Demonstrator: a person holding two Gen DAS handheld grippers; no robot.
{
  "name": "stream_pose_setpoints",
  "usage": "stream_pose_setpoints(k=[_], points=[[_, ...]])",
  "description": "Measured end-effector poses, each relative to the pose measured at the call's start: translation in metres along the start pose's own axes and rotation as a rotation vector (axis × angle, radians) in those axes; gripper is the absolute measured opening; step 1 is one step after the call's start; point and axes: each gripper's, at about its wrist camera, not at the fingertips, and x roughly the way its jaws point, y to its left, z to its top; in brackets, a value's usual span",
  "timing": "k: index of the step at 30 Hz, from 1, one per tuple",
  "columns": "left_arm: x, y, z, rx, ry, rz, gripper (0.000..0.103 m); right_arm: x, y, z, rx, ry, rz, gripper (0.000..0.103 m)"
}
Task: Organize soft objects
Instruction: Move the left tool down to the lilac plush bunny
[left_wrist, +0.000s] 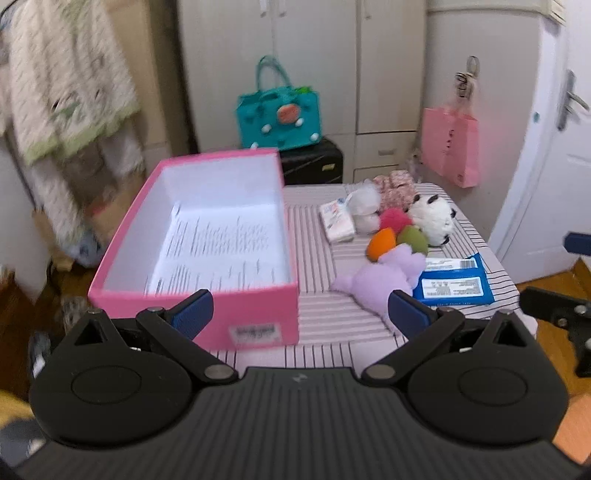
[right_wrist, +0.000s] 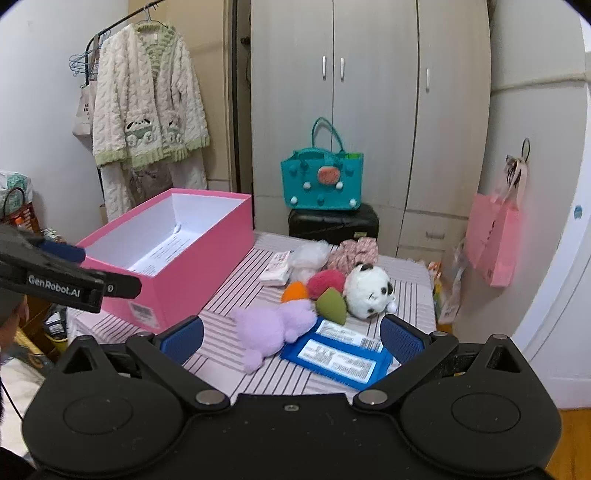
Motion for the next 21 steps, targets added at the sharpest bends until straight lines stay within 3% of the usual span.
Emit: stream_pose_setpoints(k=[3, 6, 11, 16, 21], points=[[0.005, -0.013, 0.007, 0.057, -0.042, 0.004, 0.102, 0.012, 0.002, -0.01, -0.085, -0.056, -0.001, 0.103], [0.013, -0.021, 0.014, 0.07, -0.053, -0.055, 0.102, 0.029, 0.001, -0.02, -0.125, -0.064, -0.003, 0.103], [0.045, -0.038, 0.025, 0.105, 0.022, -0.167, 0.097, 0.069, -0.012, -0.034, -0.106, -0.019, 0.085, 0.103], [0.075, -0.054, 0.033, 0.16, 0.108, -0.242, 0.088, 0.102, -0.001, -0.049, -0.179, 0.001, 0.1, 0.103], [0.099, -0.069, 0.033, 0.218, 0.153, -0.252, 0.087, 0.132, 0.005, -0.059, -0.184, 0.02, 0.133, 0.103]])
